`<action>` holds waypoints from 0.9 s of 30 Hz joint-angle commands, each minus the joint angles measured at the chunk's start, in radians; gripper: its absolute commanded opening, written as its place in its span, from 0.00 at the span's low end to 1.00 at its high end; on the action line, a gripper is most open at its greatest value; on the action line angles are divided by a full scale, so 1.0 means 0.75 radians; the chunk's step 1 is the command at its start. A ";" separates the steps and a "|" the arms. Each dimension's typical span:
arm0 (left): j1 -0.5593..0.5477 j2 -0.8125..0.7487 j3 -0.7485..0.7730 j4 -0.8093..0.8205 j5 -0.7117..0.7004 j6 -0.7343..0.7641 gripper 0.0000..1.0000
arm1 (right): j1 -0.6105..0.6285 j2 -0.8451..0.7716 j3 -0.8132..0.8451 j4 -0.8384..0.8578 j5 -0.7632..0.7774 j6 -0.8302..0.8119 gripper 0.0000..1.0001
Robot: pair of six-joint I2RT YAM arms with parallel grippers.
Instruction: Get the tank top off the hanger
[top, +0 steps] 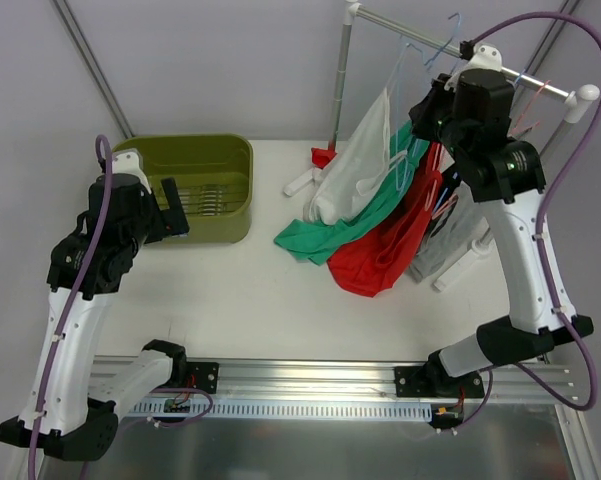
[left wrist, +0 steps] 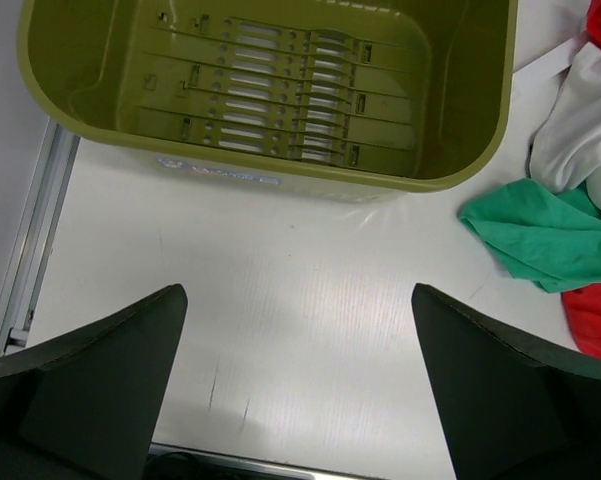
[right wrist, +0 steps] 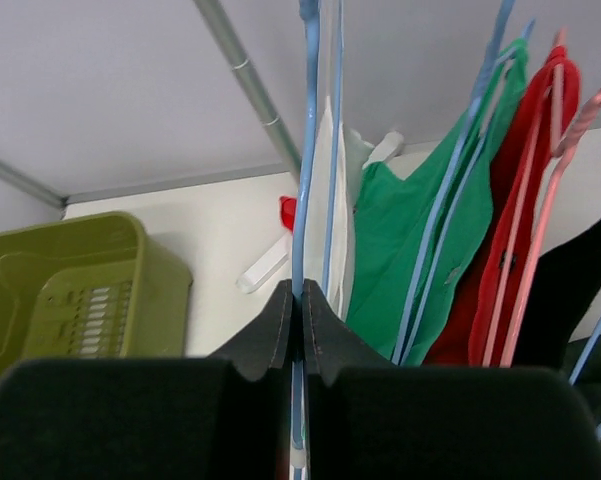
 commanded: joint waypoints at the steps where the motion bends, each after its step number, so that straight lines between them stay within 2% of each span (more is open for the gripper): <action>1: -0.011 0.024 0.089 0.012 0.073 0.008 0.99 | 0.004 -0.134 -0.092 0.126 -0.212 0.015 0.00; 3: -0.011 0.038 0.115 0.010 0.110 0.012 0.99 | 0.004 -0.189 -0.170 0.190 -0.342 -0.005 0.00; 4: -0.011 0.051 0.144 0.010 0.126 0.014 0.99 | 0.004 -0.214 -0.245 0.206 -0.480 -0.005 0.00; 9: -0.015 0.136 0.301 0.030 0.300 0.037 0.99 | 0.004 -0.418 -0.456 0.272 -0.739 -0.011 0.00; 13: -0.027 0.240 0.475 0.108 0.622 0.059 0.99 | 0.004 -0.576 -0.606 0.284 -0.988 -0.026 0.00; 17: -0.062 0.382 0.649 0.204 0.907 0.071 0.99 | 0.004 -0.699 -0.661 0.272 -1.121 -0.009 0.00; 20: -0.178 0.470 0.729 0.312 0.943 0.104 0.98 | 0.004 -0.750 -0.635 0.223 -1.220 -0.026 0.00; 23: -0.319 0.541 0.784 0.390 0.896 0.153 0.98 | 0.004 -0.770 -0.559 0.112 -1.159 -0.064 0.00; 25: -0.376 0.582 0.819 0.421 0.885 0.180 0.93 | 0.004 -0.768 -0.489 0.018 -1.132 -0.091 0.00; 27: -0.466 0.603 0.847 0.453 0.845 0.224 0.83 | 0.004 -0.766 -0.461 -0.041 -1.118 -0.105 0.00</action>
